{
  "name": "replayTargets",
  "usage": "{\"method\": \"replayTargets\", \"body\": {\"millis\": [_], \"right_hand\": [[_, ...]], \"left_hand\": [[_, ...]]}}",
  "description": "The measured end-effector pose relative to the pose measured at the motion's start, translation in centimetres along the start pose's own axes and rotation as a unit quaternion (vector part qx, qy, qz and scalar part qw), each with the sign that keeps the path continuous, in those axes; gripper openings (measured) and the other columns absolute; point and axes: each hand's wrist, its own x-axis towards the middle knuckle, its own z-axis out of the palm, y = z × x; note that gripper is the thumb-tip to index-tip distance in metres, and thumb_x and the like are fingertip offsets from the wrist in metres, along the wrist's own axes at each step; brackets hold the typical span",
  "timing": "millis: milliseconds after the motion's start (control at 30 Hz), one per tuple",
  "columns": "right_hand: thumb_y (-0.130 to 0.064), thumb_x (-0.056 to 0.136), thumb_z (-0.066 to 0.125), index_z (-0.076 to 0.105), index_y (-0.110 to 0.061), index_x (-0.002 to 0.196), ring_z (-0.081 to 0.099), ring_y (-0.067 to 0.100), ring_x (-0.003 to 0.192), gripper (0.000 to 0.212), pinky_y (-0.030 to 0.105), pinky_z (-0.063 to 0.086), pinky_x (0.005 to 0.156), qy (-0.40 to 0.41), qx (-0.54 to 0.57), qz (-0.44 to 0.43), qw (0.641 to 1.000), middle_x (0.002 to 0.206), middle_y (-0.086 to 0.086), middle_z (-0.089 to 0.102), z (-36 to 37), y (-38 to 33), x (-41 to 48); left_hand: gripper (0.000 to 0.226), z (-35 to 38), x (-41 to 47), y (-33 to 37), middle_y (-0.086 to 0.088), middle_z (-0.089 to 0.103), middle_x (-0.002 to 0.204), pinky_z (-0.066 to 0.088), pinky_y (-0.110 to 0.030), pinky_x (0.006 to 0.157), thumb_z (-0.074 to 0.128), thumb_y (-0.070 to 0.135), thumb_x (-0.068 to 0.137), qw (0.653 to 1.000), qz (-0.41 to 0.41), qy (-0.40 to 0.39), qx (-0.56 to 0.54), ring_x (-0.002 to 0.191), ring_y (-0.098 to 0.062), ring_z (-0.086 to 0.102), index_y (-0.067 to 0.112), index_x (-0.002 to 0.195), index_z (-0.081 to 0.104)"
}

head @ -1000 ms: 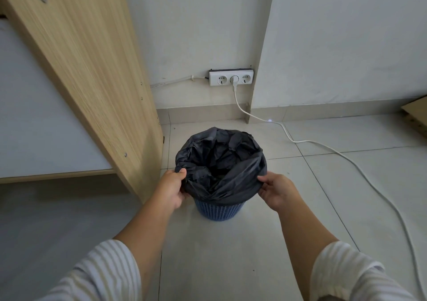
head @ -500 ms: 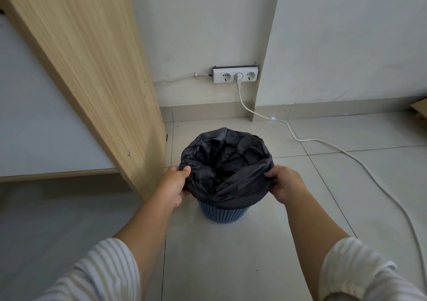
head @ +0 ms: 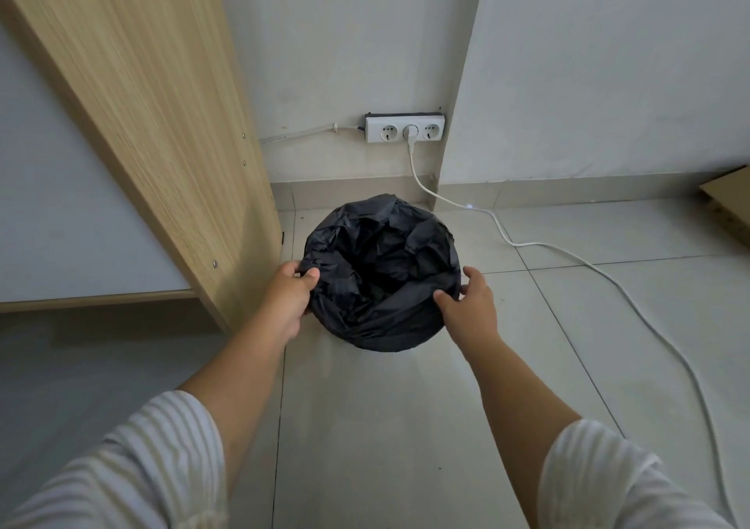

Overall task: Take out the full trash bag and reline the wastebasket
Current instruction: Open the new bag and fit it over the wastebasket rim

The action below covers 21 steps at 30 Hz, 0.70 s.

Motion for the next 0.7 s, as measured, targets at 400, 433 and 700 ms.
{"method": "replayTargets", "body": {"millis": [400,433,700], "right_hand": [[-0.046,0.097,0.033,0.012,-0.017,0.153,0.003,0.029,0.149,0.066,0.04,0.004,0.121,-0.013,-0.327,-0.227,0.918,0.161,0.011,0.007,2.7,0.4,-2.9],[-0.053,0.096,0.028,0.009,-0.022,0.153,-0.002,0.028,0.149,0.068,0.041,-0.001,0.12,-0.037,-0.356,-0.238,0.903,0.162,0.009,0.003,3.1,0.3,-3.1],[-0.064,0.093,0.007,0.022,-0.037,0.149,0.001,0.038,0.147,0.063,0.057,-0.012,0.115,-0.207,-0.566,-0.166,0.78,0.159,0.018,0.013,4.7,0.0,-2.0]], "left_hand": [[0.014,-0.1,0.3,-0.3,-0.008,0.062,0.118,0.05,-0.046,0.097,0.051,0.017,0.098,1.0,0.013,-0.003,0.025,0.105,-0.026,0.061,0.02,0.11,0.054],[0.011,-0.2,0.3,-0.3,-0.009,0.062,0.119,0.049,-0.047,0.097,0.051,0.017,0.098,1.0,0.013,-0.002,0.025,0.106,-0.027,0.061,0.021,0.108,0.055],[0.014,-0.5,0.3,-0.6,-0.008,0.063,0.116,0.052,-0.045,0.093,0.05,0.018,0.098,0.998,0.016,-0.013,0.052,0.102,-0.025,0.063,0.019,0.111,0.056]]}}
